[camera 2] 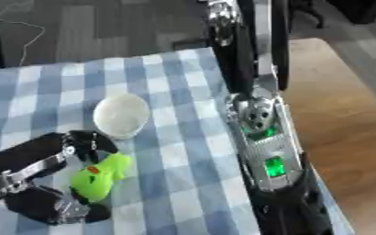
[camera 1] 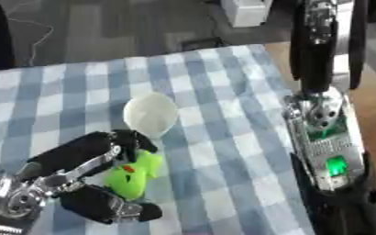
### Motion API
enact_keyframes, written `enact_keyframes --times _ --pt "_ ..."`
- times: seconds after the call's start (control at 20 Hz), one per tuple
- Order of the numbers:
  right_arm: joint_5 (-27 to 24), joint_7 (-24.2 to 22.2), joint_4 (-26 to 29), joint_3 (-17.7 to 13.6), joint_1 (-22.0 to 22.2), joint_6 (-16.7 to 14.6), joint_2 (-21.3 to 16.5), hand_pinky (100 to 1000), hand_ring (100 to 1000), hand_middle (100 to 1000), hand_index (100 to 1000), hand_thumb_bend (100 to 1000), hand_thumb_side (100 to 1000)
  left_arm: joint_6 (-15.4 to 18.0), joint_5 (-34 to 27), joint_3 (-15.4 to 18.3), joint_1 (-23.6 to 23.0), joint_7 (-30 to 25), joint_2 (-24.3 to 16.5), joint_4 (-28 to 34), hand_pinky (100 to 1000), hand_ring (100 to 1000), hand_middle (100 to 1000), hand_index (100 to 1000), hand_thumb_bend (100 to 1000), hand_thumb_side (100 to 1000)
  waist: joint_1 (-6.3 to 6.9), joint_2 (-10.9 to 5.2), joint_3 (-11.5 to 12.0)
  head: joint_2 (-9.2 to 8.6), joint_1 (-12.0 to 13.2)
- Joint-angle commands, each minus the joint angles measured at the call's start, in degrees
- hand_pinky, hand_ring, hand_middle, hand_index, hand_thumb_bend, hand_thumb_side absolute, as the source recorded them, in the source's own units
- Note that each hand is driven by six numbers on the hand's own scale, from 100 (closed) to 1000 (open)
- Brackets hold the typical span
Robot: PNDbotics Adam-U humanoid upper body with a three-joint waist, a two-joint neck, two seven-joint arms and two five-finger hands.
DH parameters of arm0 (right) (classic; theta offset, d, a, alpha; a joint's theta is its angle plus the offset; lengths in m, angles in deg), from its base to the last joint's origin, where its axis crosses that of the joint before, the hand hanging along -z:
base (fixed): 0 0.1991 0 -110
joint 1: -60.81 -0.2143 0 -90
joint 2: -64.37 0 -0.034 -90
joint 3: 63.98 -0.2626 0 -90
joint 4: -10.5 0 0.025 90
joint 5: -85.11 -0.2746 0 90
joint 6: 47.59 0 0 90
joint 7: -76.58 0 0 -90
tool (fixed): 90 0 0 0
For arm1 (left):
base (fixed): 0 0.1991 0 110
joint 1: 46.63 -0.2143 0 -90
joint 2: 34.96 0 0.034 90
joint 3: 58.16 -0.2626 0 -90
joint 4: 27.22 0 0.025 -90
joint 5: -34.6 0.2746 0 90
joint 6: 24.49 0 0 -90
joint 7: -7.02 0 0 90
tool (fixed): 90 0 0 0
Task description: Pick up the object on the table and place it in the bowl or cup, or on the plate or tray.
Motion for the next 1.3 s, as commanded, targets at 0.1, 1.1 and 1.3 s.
enact_keyframes --times 0.1,1.1,1.3 --pt "0.04 0.08 0.75 -0.14 -0.87 -0.25 0.16 552 460 589 650 100 923 -0.26 2.01 0.62 0.82 0.40 -1.11 0.98 730 724 824 870 638 838 0.09 -0.77 -0.05 0.01 0.69" --pt "-0.02 0.00 0.75 -0.15 -0.94 -0.12 0.09 552 460 590 650 100 922 -4.47 7.27 1.56 -0.24 -1.03 -0.78 0.98 733 741 835 872 644 813 -0.12 -0.62 -0.09 -0.13 1.17" --pt "0.01 0.00 0.75 -0.14 -0.96 -0.13 0.13 552 460 590 650 100 923 -5.48 7.02 1.68 -0.17 -2.20 -0.64 0.98 723 738 833 872 644 808 -0.11 -0.60 -0.12 -0.10 1.25"
